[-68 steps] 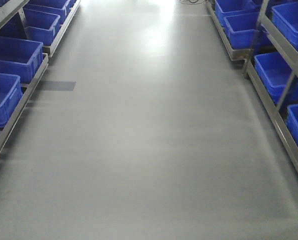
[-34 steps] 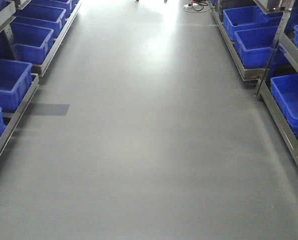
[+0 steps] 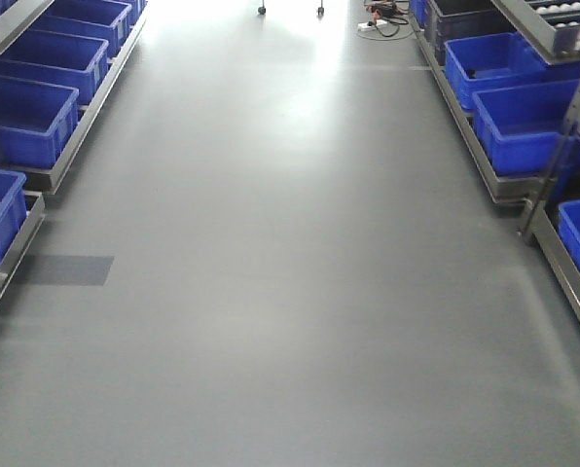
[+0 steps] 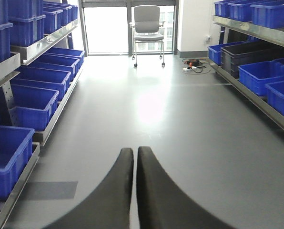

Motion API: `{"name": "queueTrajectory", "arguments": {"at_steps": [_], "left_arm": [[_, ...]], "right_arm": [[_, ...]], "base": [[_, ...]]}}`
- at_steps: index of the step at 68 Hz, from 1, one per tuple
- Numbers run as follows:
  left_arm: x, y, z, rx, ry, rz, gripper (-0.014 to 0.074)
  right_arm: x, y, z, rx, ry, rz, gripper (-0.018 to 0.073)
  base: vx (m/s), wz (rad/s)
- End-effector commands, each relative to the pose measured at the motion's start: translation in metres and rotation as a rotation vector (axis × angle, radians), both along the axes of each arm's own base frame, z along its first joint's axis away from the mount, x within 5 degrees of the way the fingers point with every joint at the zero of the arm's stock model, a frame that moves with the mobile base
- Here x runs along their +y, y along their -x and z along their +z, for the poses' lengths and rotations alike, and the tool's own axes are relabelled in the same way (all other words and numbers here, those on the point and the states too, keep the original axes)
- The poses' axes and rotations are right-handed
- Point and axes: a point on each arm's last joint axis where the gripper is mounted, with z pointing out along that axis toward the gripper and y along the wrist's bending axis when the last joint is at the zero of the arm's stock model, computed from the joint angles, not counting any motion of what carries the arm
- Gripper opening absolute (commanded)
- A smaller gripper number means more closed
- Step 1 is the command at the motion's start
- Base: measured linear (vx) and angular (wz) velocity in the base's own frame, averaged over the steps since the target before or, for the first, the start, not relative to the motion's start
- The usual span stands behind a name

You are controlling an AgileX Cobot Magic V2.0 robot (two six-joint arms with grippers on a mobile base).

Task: Pour parts from conveyor to right shelf
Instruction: 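Turn into the shelf aisle and drive between the bin racks, then turn toward the rack and stop facing an empty blue bin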

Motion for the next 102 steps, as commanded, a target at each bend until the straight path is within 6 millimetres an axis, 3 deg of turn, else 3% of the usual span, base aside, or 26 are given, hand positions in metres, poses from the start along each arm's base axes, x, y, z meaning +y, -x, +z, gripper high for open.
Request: {"name": "queueTrajectory", "arguments": {"at_steps": [1, 68, 102], "left_arm": [[-0.0005, 0.0008, 0.0132, -0.096, 0.011, -0.007, -0.0006], [-0.0005, 0.0008, 0.0132, -0.096, 0.011, -0.007, -0.0006], [-0.0005, 0.0008, 0.0132, -0.096, 0.011, -0.007, -0.0006]], "right_arm": [[-0.0026, -0.0005, 0.0137, -0.078, -0.006, -0.03, -0.0005], [-0.0026, -0.0005, 0.0137, -0.08, -0.006, -0.031, -0.0005], [-0.0026, -0.0005, 0.0137, -0.08, -0.006, -0.031, -0.0005]], "base": [[0.67, 0.07], [0.57, 0.08], [0.35, 0.76]]}}
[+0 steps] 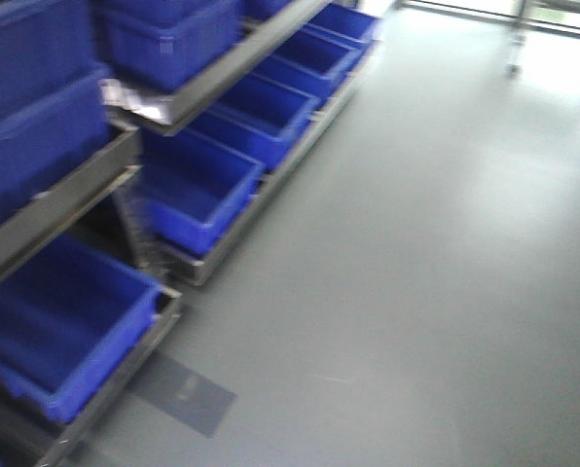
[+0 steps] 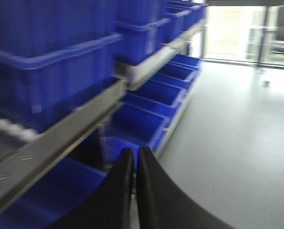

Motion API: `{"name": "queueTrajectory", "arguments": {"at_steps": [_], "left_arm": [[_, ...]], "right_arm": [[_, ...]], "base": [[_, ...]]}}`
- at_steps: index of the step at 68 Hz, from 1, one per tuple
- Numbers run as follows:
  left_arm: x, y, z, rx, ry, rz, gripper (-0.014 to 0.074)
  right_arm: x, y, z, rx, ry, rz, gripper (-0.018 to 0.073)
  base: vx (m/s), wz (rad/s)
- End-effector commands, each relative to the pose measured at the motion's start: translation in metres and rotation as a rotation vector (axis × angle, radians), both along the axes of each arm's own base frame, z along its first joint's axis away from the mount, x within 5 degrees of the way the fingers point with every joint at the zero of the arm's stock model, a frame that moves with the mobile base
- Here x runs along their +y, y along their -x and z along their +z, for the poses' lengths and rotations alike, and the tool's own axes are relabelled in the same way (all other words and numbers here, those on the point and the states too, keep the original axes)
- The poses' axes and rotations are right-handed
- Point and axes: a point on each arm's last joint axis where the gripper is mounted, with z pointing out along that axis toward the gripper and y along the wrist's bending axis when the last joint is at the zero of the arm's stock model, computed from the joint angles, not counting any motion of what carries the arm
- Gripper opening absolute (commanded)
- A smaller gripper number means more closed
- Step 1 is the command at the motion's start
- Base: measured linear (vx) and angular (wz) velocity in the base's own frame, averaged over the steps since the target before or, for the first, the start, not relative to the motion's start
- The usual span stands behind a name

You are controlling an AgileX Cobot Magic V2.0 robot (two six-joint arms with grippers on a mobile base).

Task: Pour parts from conveyor to right shelf
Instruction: 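Turn toward the rack and stop facing an empty blue bin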

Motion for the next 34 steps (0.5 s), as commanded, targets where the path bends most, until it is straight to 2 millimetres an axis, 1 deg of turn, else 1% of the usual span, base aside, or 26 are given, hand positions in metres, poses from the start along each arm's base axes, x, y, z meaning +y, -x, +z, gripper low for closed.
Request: {"name": "queueTrajectory", "arguments": {"at_steps": [1, 15, 34], "left_arm": [[-0.0005, 0.0008, 0.0132, -0.096, 0.011, -0.007, -0.0006], [-0.0005, 0.0008, 0.0132, -0.096, 0.011, -0.007, -0.0006], [-0.0005, 0.0008, 0.0132, -0.096, 0.011, -0.007, -0.0006]], "right_arm": [[-0.0026, -0.0005, 0.0137, -0.08, -0.006, -0.031, -0.0005], [-0.0026, -0.0005, 0.0137, -0.08, -0.006, -0.031, -0.0005], [-0.0026, -0.0005, 0.0137, -0.08, -0.006, -0.031, -0.0005]], "base": [[0.27, 1.04], [0.25, 0.98], [0.19, 0.82]]}}
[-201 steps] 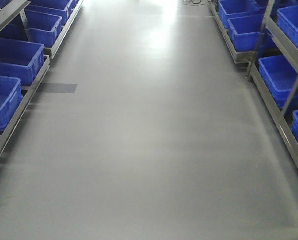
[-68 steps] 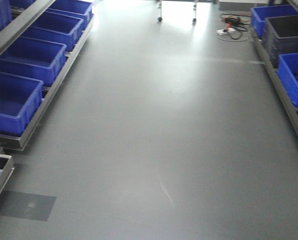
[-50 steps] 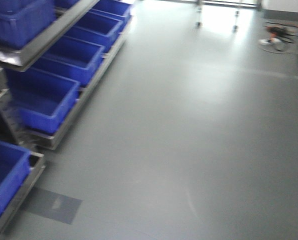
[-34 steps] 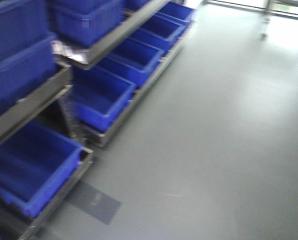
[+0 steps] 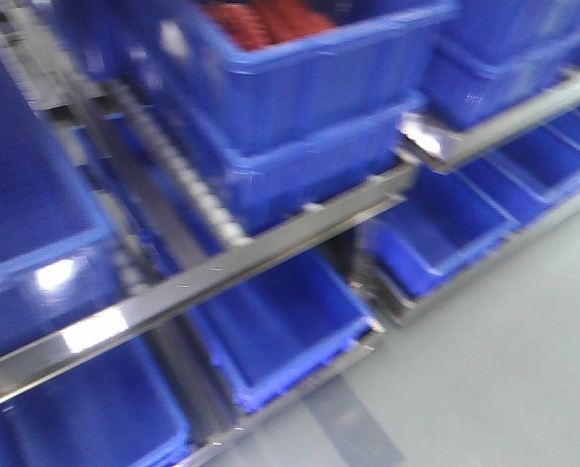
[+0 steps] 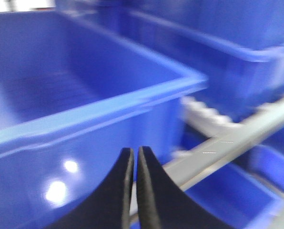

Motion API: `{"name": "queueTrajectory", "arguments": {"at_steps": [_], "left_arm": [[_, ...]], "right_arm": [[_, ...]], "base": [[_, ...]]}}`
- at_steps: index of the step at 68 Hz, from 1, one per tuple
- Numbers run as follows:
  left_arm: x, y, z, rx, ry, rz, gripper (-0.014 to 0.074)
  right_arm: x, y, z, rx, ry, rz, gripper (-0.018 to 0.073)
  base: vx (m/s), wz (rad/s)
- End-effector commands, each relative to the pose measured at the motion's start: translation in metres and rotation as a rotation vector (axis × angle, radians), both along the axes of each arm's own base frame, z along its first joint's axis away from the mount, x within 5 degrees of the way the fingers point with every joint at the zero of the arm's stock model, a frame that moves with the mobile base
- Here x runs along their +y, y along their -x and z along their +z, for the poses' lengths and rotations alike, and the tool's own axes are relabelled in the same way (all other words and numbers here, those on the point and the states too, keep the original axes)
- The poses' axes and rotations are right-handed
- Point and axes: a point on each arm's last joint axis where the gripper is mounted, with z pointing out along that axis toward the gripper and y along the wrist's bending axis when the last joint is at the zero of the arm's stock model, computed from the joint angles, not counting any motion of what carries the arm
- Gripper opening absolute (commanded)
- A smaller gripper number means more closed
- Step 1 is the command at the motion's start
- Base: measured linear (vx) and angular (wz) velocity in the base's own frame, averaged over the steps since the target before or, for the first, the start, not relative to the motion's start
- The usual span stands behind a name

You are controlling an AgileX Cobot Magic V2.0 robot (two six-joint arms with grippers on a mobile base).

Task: Pour parts from conveyor to right shelf
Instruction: 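Turn toward the rack and stop facing an empty blue bin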

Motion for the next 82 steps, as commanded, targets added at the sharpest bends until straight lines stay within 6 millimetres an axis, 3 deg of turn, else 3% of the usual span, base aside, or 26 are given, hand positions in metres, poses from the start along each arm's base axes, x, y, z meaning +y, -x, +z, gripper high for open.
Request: {"name": "queueTrajectory", "arguments": {"at_steps": [1, 40, 82], "left_arm": [[-0.0005, 0.0008, 0.0132, -0.096, 0.011, -0.007, -0.0006], [-0.0005, 0.0008, 0.0132, -0.096, 0.011, -0.007, -0.0006], [-0.0005, 0.0008, 0.0132, -0.096, 0.011, -0.007, -0.0006]], "right_arm": [[-0.0026, -0.0005, 0.0137, -0.08, -0.006, -0.031, -0.0005], [-0.0026, -0.0005, 0.0137, -0.08, -0.006, -0.031, -0.0005], [-0.0026, -0.0005, 0.0137, -0.08, -0.006, -0.031, -0.0005]], "base": [[0.16, 0.81], [0.12, 0.77], [0.13, 0.14]]}}
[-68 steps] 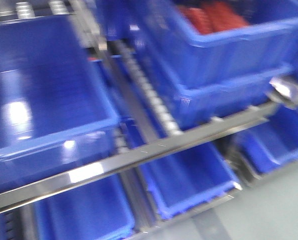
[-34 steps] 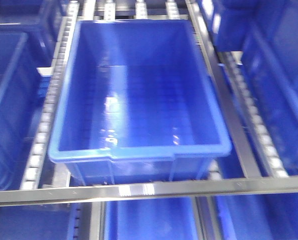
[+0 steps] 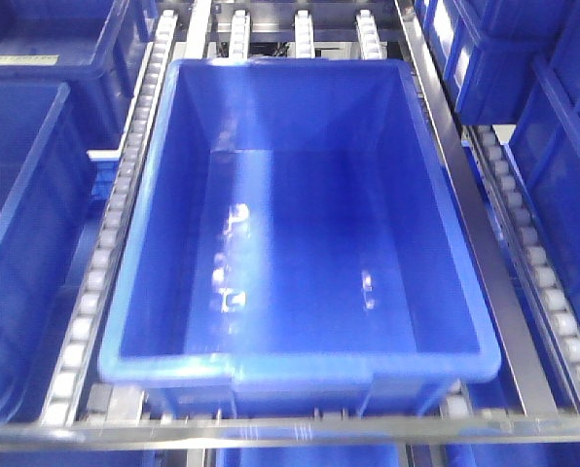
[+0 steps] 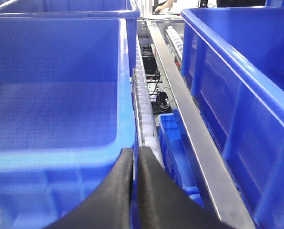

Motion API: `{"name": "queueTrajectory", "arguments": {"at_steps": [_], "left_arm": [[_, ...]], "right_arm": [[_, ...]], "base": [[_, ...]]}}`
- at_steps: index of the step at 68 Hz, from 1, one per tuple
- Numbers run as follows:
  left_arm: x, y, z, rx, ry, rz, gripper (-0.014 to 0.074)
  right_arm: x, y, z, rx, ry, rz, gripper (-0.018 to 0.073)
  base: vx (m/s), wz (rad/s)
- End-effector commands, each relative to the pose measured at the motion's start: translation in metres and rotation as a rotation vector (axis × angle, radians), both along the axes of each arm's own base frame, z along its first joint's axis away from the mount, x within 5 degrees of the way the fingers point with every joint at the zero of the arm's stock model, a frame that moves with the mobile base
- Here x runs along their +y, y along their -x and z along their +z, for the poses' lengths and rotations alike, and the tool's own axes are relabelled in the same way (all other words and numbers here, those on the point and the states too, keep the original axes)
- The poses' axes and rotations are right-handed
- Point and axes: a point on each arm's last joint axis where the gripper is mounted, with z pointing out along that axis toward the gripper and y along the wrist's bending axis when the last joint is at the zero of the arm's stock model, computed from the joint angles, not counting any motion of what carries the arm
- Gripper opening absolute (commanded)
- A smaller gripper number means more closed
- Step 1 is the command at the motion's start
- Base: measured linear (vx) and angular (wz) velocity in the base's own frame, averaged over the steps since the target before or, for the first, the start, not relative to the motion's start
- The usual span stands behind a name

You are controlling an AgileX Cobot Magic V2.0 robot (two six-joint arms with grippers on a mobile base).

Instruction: Pour parts from conveyor to right shelf

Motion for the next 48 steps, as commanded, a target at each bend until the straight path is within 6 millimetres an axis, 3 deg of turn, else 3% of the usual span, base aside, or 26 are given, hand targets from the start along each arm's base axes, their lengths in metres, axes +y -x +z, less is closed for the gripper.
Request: {"name": "queueTrajectory", "arguments": {"at_steps": [1, 48], "left_arm": [[-0.0005, 0.0008, 0.0132, -0.096, 0.011, -0.007, -0.0006], [-0.0005, 0.0008, 0.0132, -0.096, 0.011, -0.007, -0.0006]], "right_arm": [[-0.0026, -0.0005, 0.0137, -0.08, -0.006, -0.031, -0.0005], [-0.0026, -0.0005, 0.0137, -0.08, -0.006, -0.031, -0.0005]], "base": [[0.17, -0.04], [0.12, 0.0]]}}
